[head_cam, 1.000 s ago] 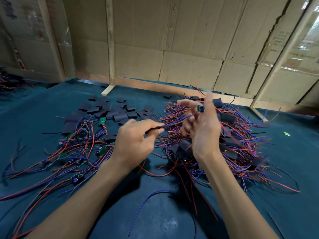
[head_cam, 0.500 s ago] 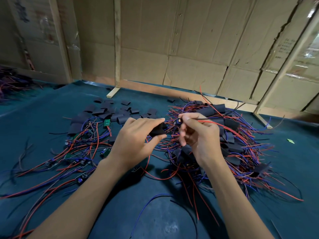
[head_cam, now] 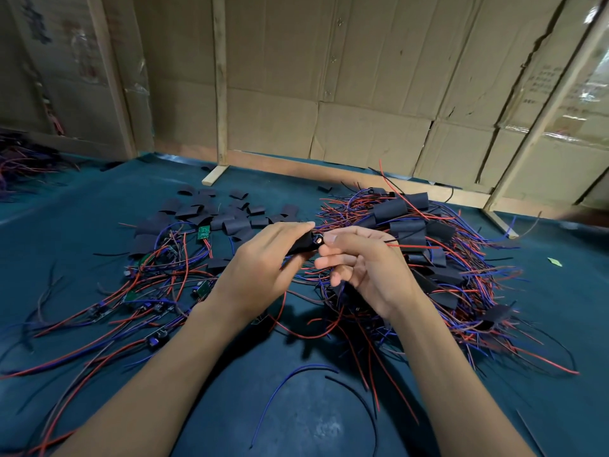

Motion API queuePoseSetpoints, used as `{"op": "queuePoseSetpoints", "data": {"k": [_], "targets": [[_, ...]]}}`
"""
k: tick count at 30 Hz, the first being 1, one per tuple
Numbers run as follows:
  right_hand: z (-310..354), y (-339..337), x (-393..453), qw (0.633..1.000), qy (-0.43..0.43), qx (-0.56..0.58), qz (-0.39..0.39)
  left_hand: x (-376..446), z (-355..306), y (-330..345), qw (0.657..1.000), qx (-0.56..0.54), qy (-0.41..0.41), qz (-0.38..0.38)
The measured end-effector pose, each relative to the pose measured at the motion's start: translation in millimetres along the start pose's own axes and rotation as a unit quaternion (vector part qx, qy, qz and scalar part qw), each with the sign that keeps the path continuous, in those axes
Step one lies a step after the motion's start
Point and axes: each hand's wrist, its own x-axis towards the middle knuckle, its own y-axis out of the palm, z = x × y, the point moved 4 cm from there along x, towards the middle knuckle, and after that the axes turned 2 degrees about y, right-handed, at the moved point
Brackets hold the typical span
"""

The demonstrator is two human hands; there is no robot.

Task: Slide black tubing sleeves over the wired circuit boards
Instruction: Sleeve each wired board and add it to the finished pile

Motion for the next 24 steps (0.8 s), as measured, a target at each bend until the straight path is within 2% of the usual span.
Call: {"op": "queuePoseSetpoints", "data": {"k": [4, 12, 17, 21, 24], "targets": [[0, 1, 1, 0.999, 0.014, 0.032, 0.006, 1, -1, 2, 1.0, 0.009, -0.006, 0.007], [-4, 3, 2, 0.998, -0.003, 0.037, 0.059, -1, 2, 3, 0.996, -0.038, -0.074, 0.019], [-9, 4, 5, 0.998, -0.024, 0.02, 0.054, -1, 0, 2, 0.998, -0.039, -0.042, 0.03], [-11, 2, 7, 0.992, -0.075, -0.102, 0.008, 0, -4, 3, 1.0, -0.006, -0.005, 0.02], [-15, 5, 6, 0.996, -0.051, -0.07, 0.017, 1, -8, 4, 0.999, 0.02, 0.016, 0.029]]}}
